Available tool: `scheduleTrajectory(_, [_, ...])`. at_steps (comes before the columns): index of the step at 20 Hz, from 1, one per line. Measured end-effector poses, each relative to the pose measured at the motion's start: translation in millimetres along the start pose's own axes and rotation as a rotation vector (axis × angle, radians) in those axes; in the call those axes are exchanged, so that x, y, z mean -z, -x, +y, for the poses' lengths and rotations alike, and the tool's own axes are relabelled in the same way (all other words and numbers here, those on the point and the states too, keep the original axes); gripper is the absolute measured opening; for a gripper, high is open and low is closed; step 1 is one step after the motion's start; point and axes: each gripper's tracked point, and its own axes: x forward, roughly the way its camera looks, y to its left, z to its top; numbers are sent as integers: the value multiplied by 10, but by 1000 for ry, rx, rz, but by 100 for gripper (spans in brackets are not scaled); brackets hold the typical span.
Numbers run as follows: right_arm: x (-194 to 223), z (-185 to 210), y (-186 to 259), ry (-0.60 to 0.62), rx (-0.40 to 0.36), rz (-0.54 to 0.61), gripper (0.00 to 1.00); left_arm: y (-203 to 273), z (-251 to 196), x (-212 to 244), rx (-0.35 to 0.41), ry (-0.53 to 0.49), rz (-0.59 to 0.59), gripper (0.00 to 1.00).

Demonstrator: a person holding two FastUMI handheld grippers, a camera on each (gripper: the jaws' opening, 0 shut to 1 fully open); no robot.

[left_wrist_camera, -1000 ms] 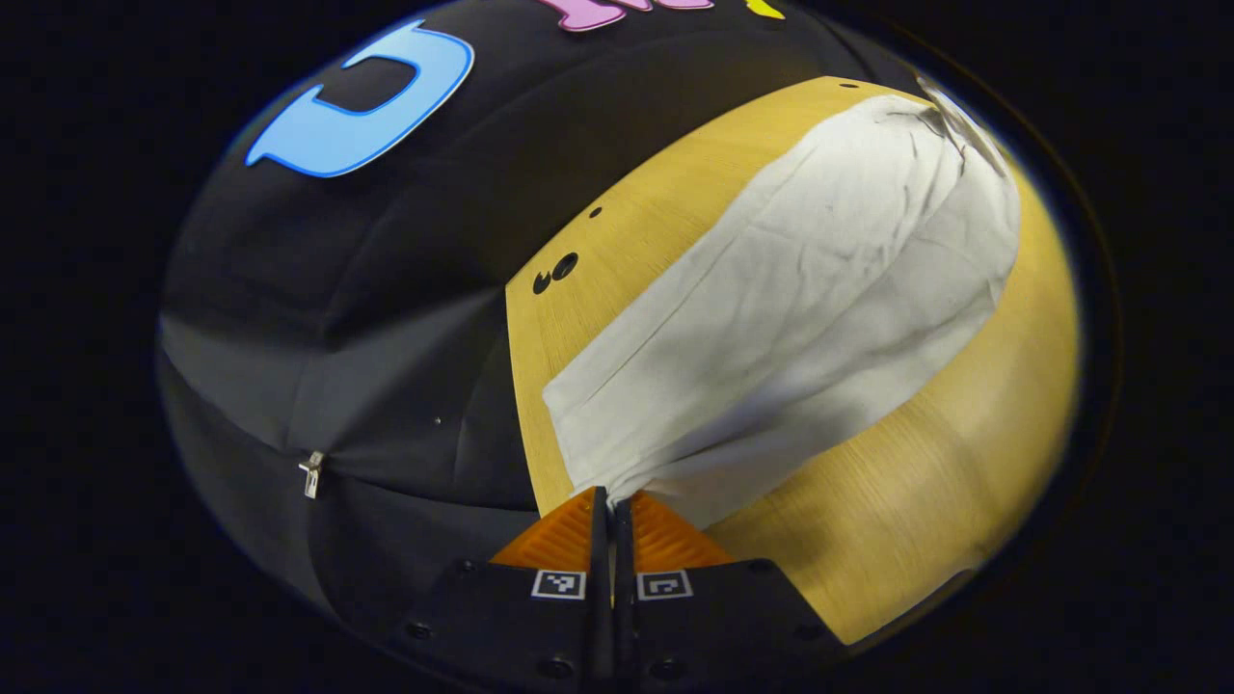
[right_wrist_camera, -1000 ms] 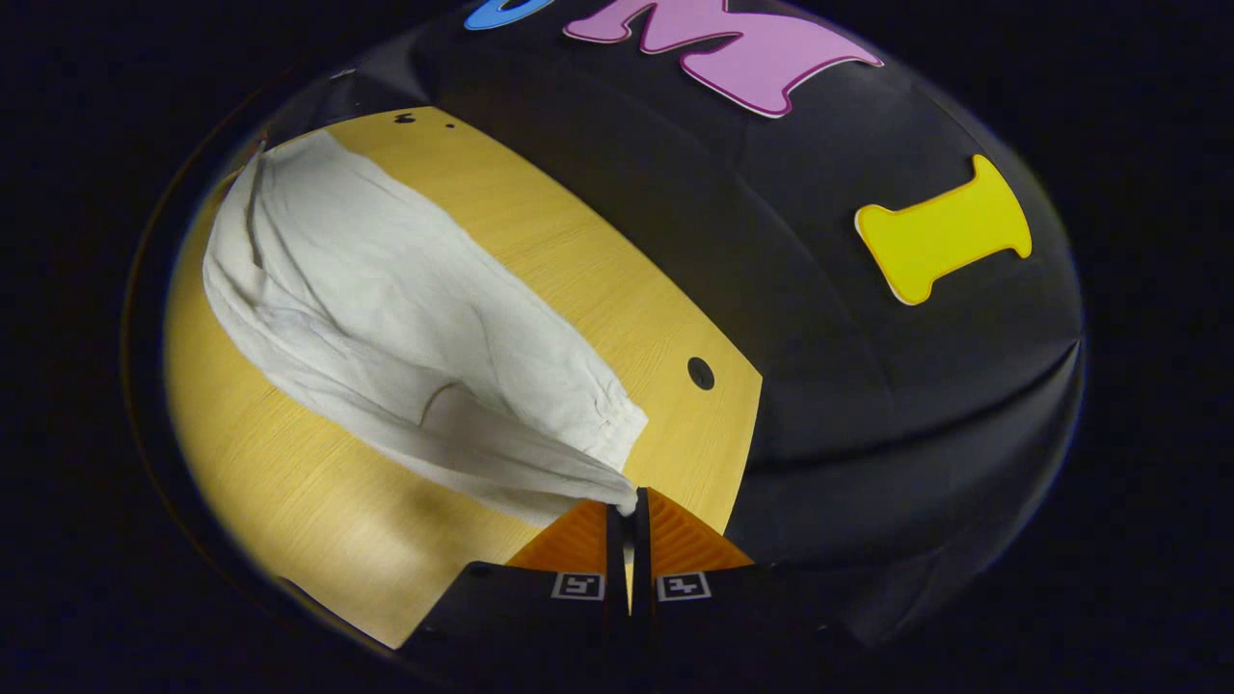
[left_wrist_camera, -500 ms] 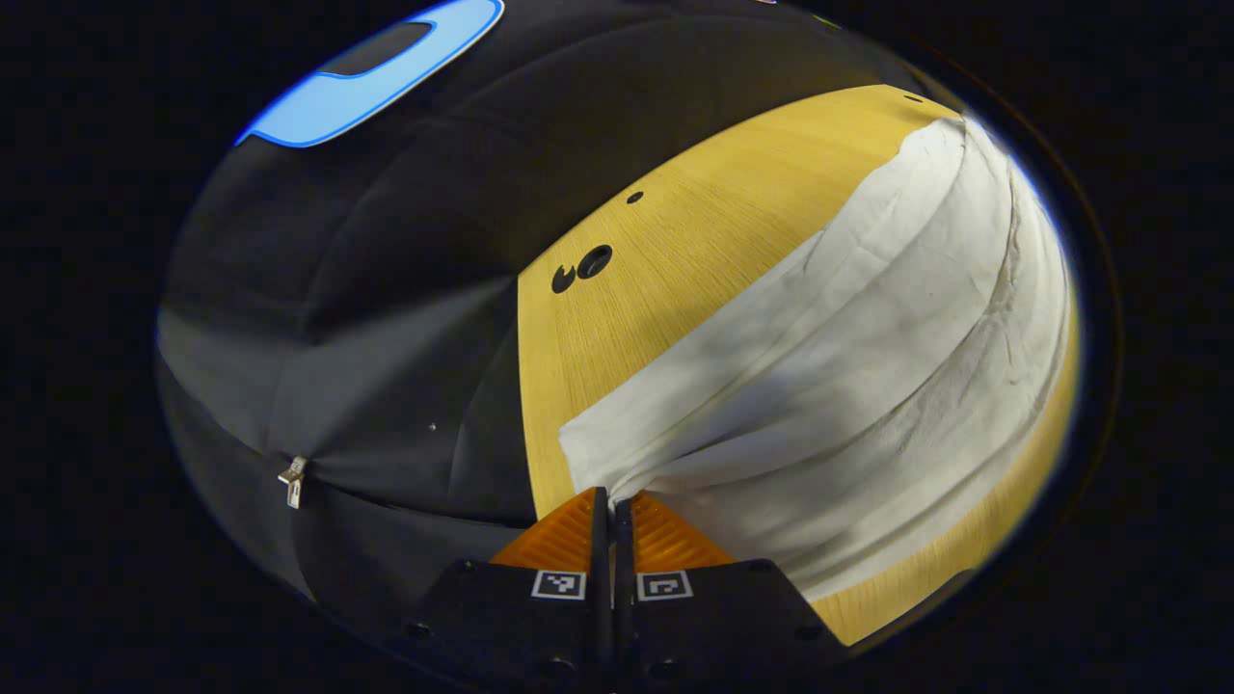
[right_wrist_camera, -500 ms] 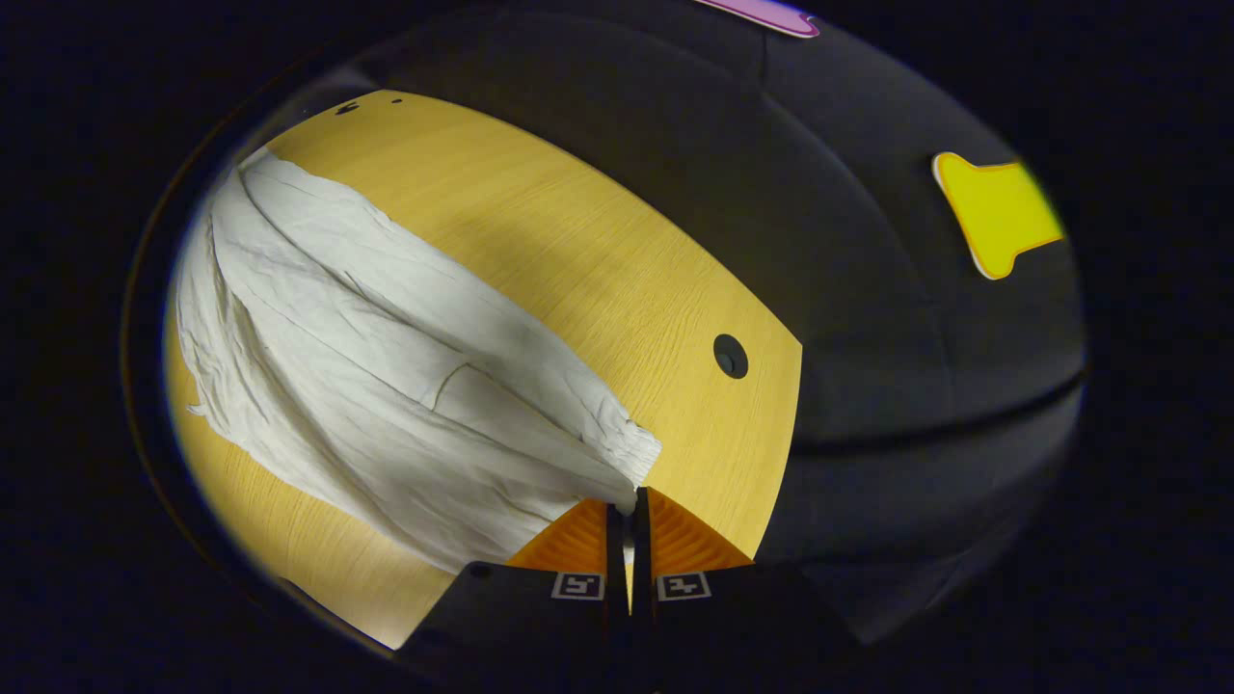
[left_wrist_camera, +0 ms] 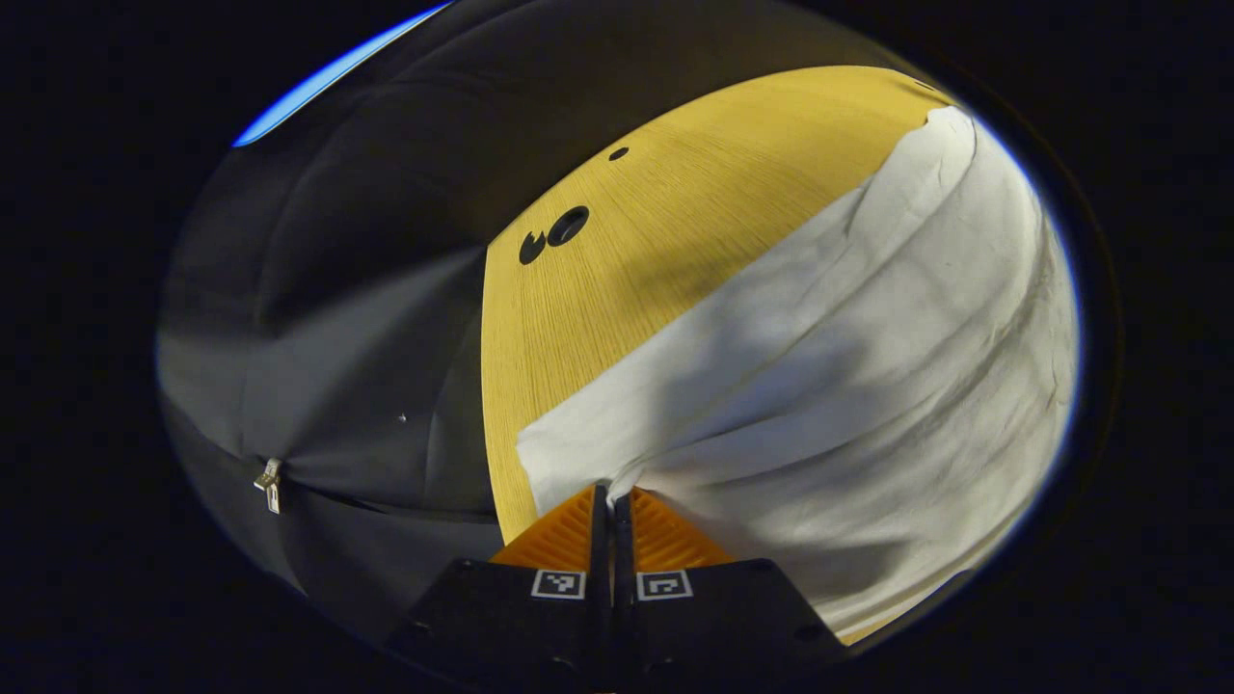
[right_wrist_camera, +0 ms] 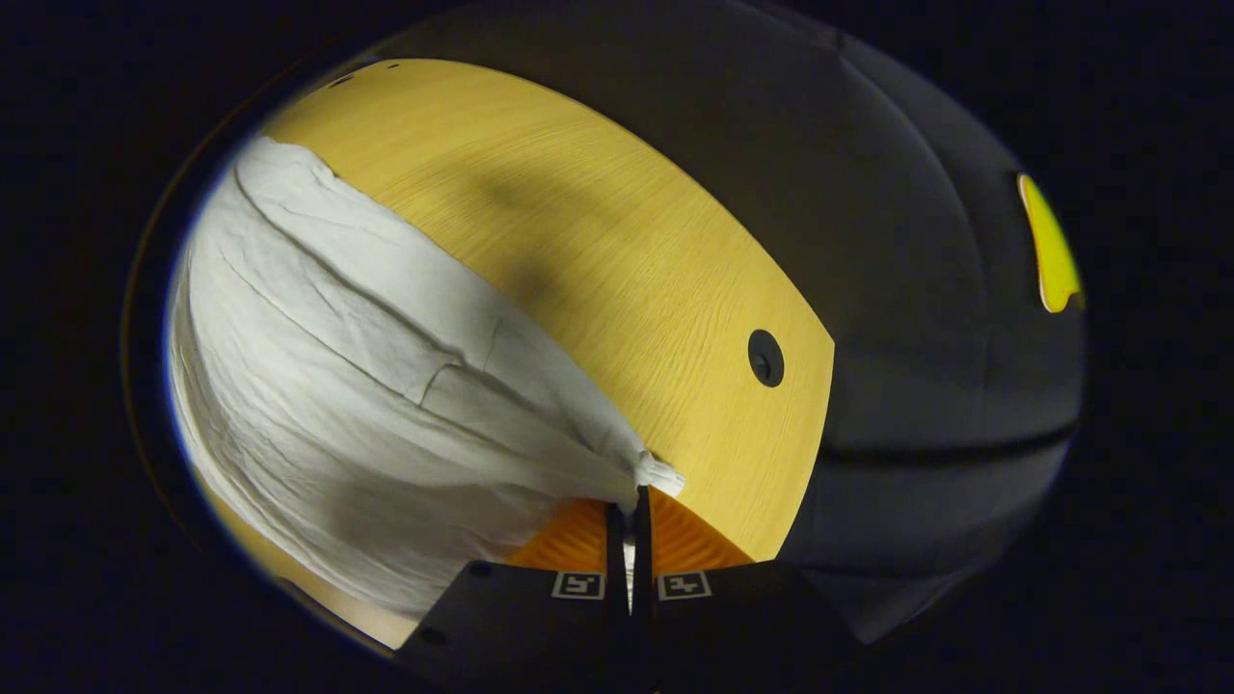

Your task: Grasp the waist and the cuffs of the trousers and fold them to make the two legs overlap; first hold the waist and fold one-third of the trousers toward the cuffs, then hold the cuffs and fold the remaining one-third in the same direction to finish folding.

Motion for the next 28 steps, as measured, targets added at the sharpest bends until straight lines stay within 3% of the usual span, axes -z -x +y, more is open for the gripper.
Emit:
scheduleTrajectory(5, [63, 59, 11, 81, -33, -21, 5, 107, -62, 132, 10, 11, 7, 5])
scheduleTrajectory(9, [57, 45, 29, 16, -58, -56, 5, 203, -154, 294, 16, 19, -4, 5])
scheduleTrajectory(24, [10, 32, 15, 1, -53, -87, 5, 826, -648, 866, 41, -18, -30, 5])
scheduleTrajectory(25, [33, -6, 21, 16, -22, -98, 7, 846, -657, 869, 32, -31, -40, 5])
scheduleTrajectory(27, [0, -141, 102, 0, 57, -123, 22, 909, -627, 857, 0, -43, -61, 5])
scheduleTrajectory(28, [-24, -188, 159, -48, 80, -142, 36, 954, -612, 814, -19, -37, -90, 5])
